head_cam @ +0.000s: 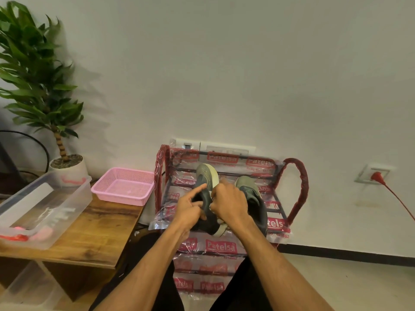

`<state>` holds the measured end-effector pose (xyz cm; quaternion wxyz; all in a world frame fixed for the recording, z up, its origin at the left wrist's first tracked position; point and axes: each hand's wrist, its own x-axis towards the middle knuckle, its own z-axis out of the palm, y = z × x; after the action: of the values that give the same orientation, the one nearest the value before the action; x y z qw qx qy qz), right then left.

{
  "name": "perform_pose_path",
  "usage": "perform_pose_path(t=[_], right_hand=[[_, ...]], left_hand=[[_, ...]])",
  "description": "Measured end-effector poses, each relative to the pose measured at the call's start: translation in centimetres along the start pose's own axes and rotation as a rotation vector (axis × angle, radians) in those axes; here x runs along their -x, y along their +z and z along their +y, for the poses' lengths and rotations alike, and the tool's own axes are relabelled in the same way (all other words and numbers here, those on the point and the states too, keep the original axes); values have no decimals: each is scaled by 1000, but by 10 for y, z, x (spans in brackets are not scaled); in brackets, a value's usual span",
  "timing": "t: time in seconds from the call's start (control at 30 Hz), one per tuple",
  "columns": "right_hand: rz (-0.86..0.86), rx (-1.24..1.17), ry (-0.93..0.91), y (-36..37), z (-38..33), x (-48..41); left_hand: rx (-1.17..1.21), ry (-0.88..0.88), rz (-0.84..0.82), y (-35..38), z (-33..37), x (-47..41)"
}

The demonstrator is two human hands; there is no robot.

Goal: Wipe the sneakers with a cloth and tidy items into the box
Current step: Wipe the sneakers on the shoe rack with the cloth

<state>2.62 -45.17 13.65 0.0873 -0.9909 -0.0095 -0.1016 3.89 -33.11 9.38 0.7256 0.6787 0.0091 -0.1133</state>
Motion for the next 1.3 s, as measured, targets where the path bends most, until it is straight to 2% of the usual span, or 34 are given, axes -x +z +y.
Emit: perform_pose_path(t=[0.1, 0.17, 0.27, 0.33, 0.53, 0.67, 0.77, 0.83, 0.93, 1.1, 1.2, 1.3], right_hand=[[11, -143, 51, 0, 10, -8], [-3, -352, 110, -3, 18, -9], [95, -690, 218, -15, 26, -7], [110, -804, 218, -22, 31, -6], [-37, -723, 51, -26, 23, 2], [-104, -490, -59, -23, 15, 11], [-30, -272, -73, -12, 13, 17], [10, -211, -40, -5, 12, 19], [-1, -291, 9, 6, 13, 23], [59, -526, 100, 16, 10, 21], [102, -579, 184, 16, 5, 19], [110, -532, 229, 16, 1, 13]], left_hand=[[26, 2, -8, 2, 3, 5], [67, -6, 13, -1, 5, 3], [132, -12, 36, -4, 13, 2], [160, -10, 35, -5, 16, 2], [252, -38, 23, -11, 17, -3], [319, -48, 31, -9, 18, -2], [298, -55, 22, -3, 17, -2], [236, -56, 21, 1, 17, 1], [137, -48, 33, 2, 15, 3], [142, -58, 46, -4, 16, 1], [159, -61, 56, -5, 13, 0], [191, -47, 60, -6, 5, 2]])
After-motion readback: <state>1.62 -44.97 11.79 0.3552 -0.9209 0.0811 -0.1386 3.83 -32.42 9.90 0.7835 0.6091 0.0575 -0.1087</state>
